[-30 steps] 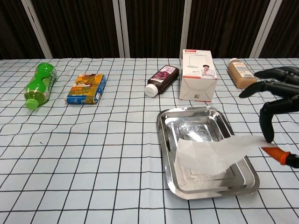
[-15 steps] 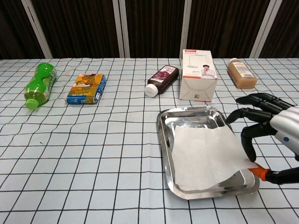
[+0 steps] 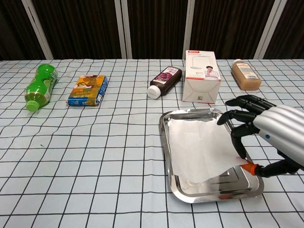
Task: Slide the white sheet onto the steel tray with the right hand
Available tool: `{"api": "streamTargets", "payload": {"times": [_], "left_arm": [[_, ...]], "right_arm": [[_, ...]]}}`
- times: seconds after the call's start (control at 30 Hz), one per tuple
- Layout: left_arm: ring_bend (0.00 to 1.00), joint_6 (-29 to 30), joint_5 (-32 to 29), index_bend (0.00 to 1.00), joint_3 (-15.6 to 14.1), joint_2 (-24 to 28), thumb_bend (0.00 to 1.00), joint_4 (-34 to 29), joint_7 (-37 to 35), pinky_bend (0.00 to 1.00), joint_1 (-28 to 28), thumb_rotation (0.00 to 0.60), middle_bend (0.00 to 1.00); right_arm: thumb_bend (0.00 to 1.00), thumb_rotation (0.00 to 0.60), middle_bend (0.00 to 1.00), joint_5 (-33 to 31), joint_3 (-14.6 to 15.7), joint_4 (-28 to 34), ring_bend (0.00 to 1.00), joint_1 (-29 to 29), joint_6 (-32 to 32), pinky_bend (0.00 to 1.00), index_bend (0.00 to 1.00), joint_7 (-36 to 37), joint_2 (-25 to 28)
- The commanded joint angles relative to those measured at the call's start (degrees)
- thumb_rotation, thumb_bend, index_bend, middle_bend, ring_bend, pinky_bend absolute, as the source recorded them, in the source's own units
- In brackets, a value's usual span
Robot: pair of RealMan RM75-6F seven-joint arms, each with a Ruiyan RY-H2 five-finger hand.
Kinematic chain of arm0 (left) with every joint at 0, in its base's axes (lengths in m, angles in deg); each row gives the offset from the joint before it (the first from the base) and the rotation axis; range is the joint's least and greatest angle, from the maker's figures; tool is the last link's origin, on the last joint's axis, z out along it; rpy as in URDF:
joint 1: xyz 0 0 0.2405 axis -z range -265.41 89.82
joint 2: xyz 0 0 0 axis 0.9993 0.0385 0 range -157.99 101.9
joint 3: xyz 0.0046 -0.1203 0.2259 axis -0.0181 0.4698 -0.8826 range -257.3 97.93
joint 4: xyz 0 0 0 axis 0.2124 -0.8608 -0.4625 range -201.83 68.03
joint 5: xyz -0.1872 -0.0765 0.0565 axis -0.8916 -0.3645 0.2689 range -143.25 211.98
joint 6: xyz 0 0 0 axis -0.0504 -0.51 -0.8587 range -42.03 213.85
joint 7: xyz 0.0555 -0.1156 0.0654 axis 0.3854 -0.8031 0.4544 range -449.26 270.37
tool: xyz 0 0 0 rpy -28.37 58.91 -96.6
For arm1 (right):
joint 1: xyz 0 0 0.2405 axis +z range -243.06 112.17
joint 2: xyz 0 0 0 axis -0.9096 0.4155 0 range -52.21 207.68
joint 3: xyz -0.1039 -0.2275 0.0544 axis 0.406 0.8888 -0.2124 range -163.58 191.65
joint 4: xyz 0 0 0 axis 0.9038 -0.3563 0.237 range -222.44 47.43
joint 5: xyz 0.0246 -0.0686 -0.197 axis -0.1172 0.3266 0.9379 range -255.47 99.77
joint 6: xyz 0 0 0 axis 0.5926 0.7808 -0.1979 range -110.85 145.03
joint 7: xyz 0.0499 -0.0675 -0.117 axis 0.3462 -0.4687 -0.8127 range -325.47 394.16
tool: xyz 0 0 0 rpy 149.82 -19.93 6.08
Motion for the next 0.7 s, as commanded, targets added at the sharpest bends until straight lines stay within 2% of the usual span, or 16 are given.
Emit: {"api": "streamTargets", "payload": {"times": [0.03, 0.7], "left_arm": [[0.00, 0.1, 0.1, 0.00, 0.0, 0.0, 0.00, 0.0, 0.0, 0.00, 0.0, 0.600, 0.00], [0.00, -0.1, 0.1, 0.00, -0.1, 0.1, 0.00, -0.1, -0.2, 0.00, 0.0, 0.600, 0.00]], "right_arm": [[0.47, 0.600, 0.26, 0.1, -0.1, -1.5, 0.09, 0.7, 0.4, 0.00, 0.66, -0.5, -0.2], [0.47, 0.600, 0.26, -3.4, 0.6, -2.7, 0.09, 0.2, 0.4, 0.00, 0.65, -0.3, -1.3]]}}
